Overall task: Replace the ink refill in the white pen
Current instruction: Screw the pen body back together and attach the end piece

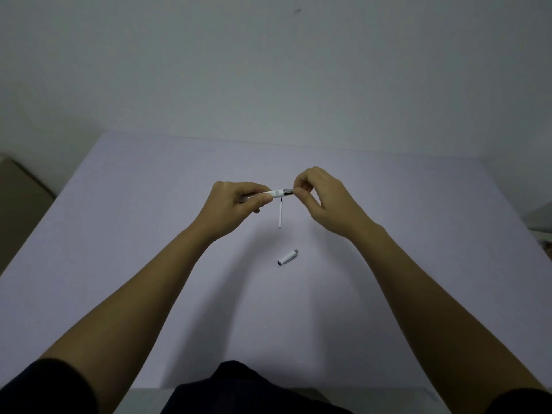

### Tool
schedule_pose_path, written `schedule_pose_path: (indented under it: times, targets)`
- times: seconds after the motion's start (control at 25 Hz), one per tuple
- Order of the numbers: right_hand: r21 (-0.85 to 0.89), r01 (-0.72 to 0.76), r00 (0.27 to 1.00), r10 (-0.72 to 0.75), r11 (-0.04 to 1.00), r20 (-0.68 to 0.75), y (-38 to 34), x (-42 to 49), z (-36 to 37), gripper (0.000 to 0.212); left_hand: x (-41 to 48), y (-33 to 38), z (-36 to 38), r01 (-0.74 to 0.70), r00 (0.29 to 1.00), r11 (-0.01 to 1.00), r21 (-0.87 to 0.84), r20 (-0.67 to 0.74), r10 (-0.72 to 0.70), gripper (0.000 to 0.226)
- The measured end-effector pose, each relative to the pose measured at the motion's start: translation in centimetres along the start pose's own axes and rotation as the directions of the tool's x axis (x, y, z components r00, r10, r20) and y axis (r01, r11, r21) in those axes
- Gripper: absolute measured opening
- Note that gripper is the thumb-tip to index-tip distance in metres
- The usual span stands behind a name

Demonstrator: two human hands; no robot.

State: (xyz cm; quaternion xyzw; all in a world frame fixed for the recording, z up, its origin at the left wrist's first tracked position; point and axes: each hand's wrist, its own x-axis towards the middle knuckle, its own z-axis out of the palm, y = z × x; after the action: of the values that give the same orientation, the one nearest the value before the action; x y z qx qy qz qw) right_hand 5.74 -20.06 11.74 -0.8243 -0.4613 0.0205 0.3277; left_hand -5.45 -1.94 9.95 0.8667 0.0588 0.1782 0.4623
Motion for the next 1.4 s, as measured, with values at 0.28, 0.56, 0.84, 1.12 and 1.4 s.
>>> schedule_pose_path:
  times: [0.28,0.56,0.84,1.12,1.4]
  targets:
    - [-0.067,0.027,0.999,-0.025,0.997,0.027,-0.1,0.2,0.0,0.018,0.0,0.1,-0.1,-0.010,1.000,1.000,0.010,-0.010,0.010,0.014]
    - [-0.080,0.043,0.999,-0.040,0.996,0.035,-0.4,0.3,-0.1,0.017,-0.1,0.2,-0.2,-0.026,1.000,1.000,0.003,-0.016,0.026,0.015]
    - [-0.105,0.065,0.998,-0.063,0.992,0.021,-0.6,0.4,-0.2,0.024,-0.2,0.1,-0.1,-0.038,0.999,0.999,0.013,-0.007,0.038,0.014]
    - [-0.135,0.061,0.997,-0.055,0.989,0.049,-0.2,0.9,0.2,0.027,0.2,0.0,-0.2,-0.037,0.999,0.999,0.004,-0.013,0.037,0.015]
    - [-0.187,0.140,0.990,-0.138,0.972,0.020,0.2,1.1,0.5,0.023,0.6,-0.4,-0.2,-0.022,1.000,1.000,0.000,0.005,0.022,0.015]
